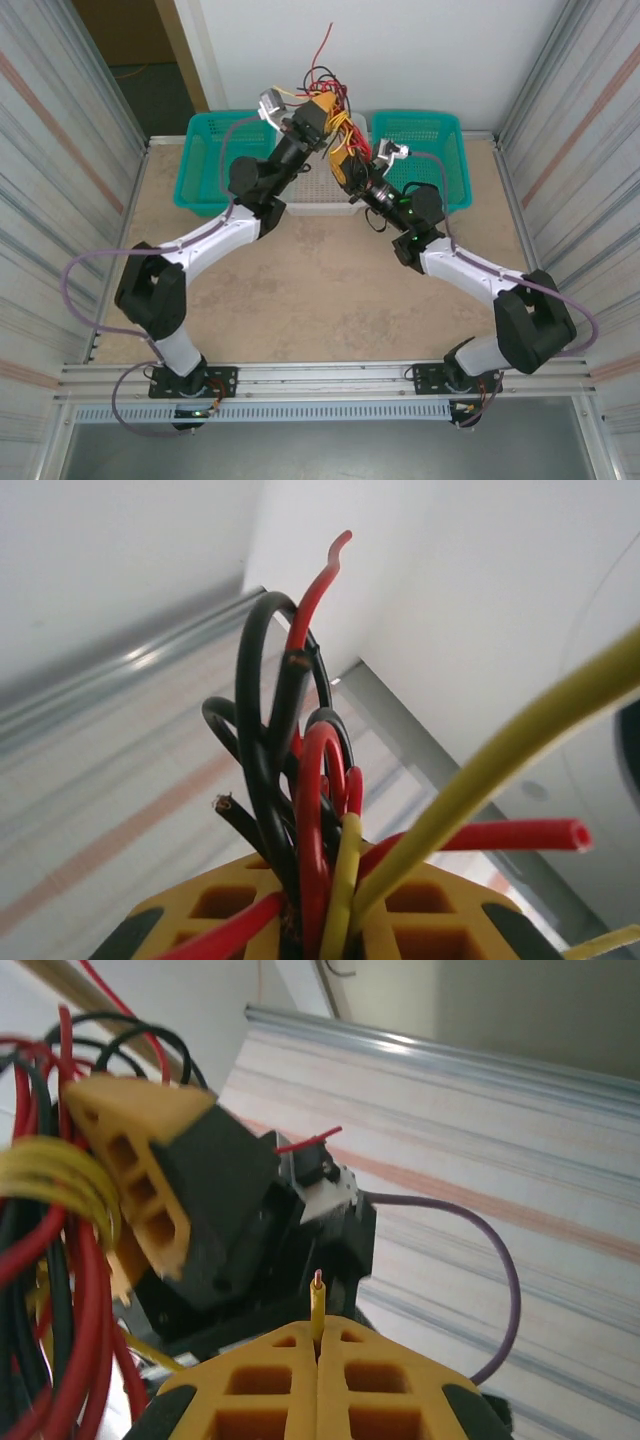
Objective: Untangle the cables
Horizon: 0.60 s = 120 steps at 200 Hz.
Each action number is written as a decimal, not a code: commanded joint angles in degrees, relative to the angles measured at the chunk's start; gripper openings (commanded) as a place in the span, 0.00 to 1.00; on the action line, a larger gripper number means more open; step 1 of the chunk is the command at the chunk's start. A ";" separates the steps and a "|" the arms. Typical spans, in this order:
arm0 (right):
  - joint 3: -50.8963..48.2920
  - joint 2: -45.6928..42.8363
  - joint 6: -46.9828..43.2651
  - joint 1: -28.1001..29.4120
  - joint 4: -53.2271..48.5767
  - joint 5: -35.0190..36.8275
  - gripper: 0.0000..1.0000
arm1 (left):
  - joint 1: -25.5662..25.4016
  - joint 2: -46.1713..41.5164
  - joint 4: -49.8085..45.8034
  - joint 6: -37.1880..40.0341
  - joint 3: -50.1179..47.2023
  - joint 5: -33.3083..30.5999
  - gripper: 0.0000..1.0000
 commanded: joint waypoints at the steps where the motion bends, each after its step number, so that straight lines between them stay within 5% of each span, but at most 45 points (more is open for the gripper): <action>1: -5.18 0.74 2.47 2.00 0.92 3.42 0.00 | -0.90 -3.31 -0.38 16.17 4.07 -6.74 0.00; 25: -9.49 -5.43 1.07 3.22 -4.61 7.80 0.00 | -4.40 -10.66 -21.29 42.16 0.59 -20.80 0.00; 37: -11.30 -10.01 -1.05 4.28 -10.38 10.44 0.00 | -5.45 -11.80 -25.14 48.83 -0.43 -27.71 0.00; 91: -6.67 -28.56 -15.06 6.37 -43.36 18.21 0.00 | -4.52 -15.11 -34.69 46.02 -9.01 -36.91 0.00; 120: 3.69 -29.40 -24.46 6.01 -58.62 17.62 0.00 | -2.08 -16.74 -42.60 41.35 -10.38 -34.29 0.00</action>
